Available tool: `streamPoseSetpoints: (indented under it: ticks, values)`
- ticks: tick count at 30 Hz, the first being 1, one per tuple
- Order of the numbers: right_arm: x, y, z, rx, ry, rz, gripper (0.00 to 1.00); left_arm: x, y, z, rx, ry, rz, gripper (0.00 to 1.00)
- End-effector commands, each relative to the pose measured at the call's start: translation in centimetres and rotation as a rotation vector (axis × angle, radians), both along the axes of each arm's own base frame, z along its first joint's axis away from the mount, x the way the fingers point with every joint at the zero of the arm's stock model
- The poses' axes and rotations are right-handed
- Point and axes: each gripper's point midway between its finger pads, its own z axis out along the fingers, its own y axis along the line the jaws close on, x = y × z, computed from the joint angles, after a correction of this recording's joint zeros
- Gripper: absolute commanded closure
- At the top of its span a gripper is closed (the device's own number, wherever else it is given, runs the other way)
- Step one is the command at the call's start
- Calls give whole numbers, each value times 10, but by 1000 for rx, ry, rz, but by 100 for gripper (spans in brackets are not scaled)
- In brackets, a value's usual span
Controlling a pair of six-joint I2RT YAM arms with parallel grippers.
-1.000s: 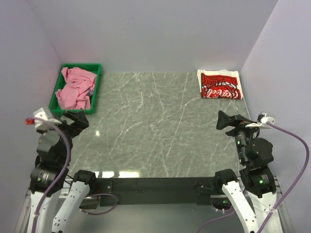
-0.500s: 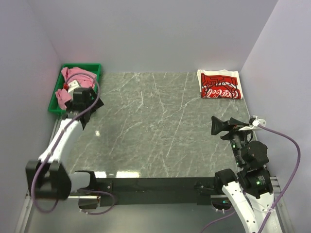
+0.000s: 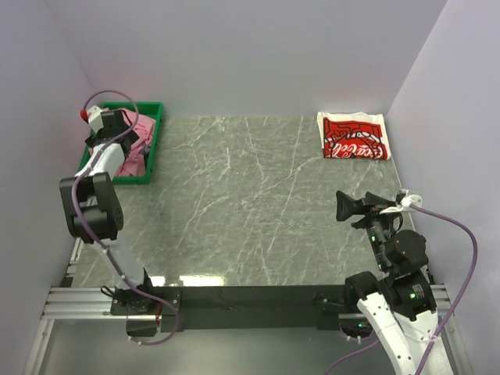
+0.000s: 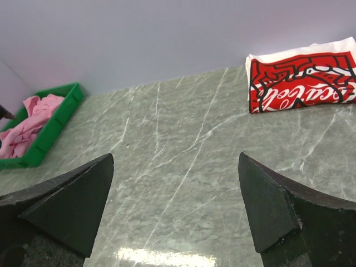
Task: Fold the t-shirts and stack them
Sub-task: Grab the tshirt from the pile, then move the tshirt to the center of the board
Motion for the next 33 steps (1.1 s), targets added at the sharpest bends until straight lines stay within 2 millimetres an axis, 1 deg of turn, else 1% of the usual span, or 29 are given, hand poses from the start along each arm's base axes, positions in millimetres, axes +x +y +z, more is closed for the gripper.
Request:
streamPoseSetpoints:
  ticks: [1, 2, 3, 4, 5, 6, 7, 10, 11, 12, 13, 15, 16, 17, 18, 19, 20, 21, 22, 23, 24, 25, 26, 28, 29, 30, 31, 32, 33]
  values:
    - [0, -1, 6, -9, -42, -7, 1, 14, 13, -8, 46, 33, 26, 14]
    - [0, -2, 5, -10, -37, -10, 2, 18, 16, -7, 55, 35, 32, 19]
    - [0, -2, 5, -12, -36, -10, 2, 17, 17, -14, 61, 59, 30, 21]
    - [0, -2, 5, -15, -33, -10, 2, 20, 18, -23, 62, 77, 26, 27]
    - [1, -2, 4, -16, -29, -10, 2, 20, 19, -27, 64, 89, 26, 33]
    - [1, -2, 4, -17, -27, -10, 2, 19, 20, -30, 72, 101, 28, 40]
    - [1, -2, 4, -17, -26, -10, 2, 17, 20, -35, 72, 108, 27, 56]
    - [1, -1, 3, -18, -19, -4, 2, 13, 19, -32, 73, 94, 14, 72]
    - [1, 0, 3, -21, -15, -2, 2, 11, 19, -30, 75, 92, 12, 88]
    - [1, 0, 3, -21, -15, 0, 2, 10, 19, -26, 82, 88, 9, 96]
    - [0, 0, 5, -21, -18, 0, 2, 7, 19, -19, 84, 75, 11, 99]
    - [0, 0, 4, -26, -5, 1, 2, 6, 18, -3, 102, 42, 8, 99]
    - [-2, -1, 8, -28, -9, 2, 2, 2, 20, 18, 122, 9, 19, 99]
    - [-2, 0, 6, -35, 6, 4, 2, 1, 14, 29, 135, -4, 13, 99]
    - [-3, -1, 10, -38, 3, 5, 2, -1, 11, 54, 163, -37, 1, 99]
    - [-3, -1, 10, -41, 10, 6, 2, 1, 5, 75, 184, -66, -9, 99]
    - [-2, 0, 8, -47, 26, 9, 2, 0, -11, 90, 208, -74, -33, 99]
    - [-3, 0, 11, -48, 27, 9, 2, 2, -35, 126, 240, -129, -85, 99]
    - [-3, 0, 13, -46, 26, 9, 2, -1, -35, 142, 252, -149, -87, 99]
    - [-1, -1, 12, -46, 41, -1, 2, 0, -59, 159, 252, -180, -140, 99]
    - [-2, -2, 16, -35, 39, -7, 0, -6, -82, 182, 250, -215, -198, 99]
    - [-1, -3, 17, -35, 43, -15, 0, -8, -99, 205, 247, -265, -236, 99]
    - [1, -4, 17, -35, 54, -22, 0, -10, -137, 220, 232, -304, -334, 99]
    - [1, -5, 24, -34, 47, -27, 0, -28, -176, 261, 212, -380, -435, 99]
    - [4, -4, 23, -38, 58, -27, 0, -38, -209, 272, 189, -401, -517, 99]
    - [3, -3, 31, -33, 48, -21, 0, -49, -230, 289, 161, -439, -590, 99]
    - [3, -1, 34, -35, 48, -9, 0, -62, -246, 309, 132, -476, -644, 99]
    - [5, 1, 34, -38, 58, 0, 0, -74, -271, 320, 96, -508, -717, 99]
    - [3, 7, 42, -36, 47, 32, 0, -90, -292, 336, 28, -562, -813, 99]
